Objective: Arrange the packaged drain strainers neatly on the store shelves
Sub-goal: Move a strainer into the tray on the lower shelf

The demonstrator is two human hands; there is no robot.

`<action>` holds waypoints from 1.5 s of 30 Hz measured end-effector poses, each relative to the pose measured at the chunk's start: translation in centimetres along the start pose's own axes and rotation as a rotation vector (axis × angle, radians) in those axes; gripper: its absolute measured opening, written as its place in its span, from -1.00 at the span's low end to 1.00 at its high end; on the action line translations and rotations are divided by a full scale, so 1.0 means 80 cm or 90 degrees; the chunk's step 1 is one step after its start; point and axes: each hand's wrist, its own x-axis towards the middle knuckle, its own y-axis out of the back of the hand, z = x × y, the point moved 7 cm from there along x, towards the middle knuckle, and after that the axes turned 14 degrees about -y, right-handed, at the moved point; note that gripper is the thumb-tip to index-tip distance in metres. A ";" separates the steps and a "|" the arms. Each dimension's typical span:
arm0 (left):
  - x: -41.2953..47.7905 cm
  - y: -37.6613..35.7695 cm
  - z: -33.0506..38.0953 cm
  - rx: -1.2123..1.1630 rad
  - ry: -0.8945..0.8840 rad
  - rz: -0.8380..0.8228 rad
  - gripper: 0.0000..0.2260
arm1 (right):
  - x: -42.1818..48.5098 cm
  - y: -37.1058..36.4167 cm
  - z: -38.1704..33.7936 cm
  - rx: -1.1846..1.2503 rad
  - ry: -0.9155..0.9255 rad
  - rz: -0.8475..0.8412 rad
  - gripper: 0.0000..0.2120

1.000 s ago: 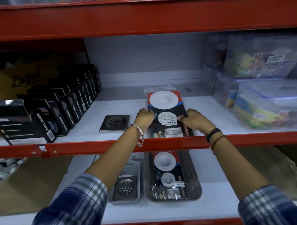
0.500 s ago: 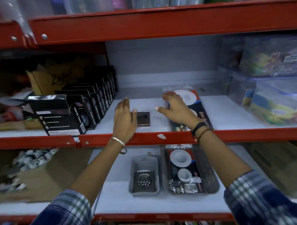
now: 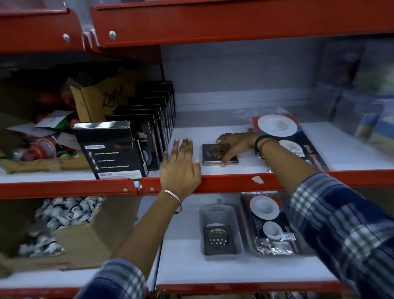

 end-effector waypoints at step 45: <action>-0.011 0.003 0.008 0.069 -0.037 0.221 -0.47 | -0.051 -0.247 0.038 0.158 0.039 -0.015 -0.31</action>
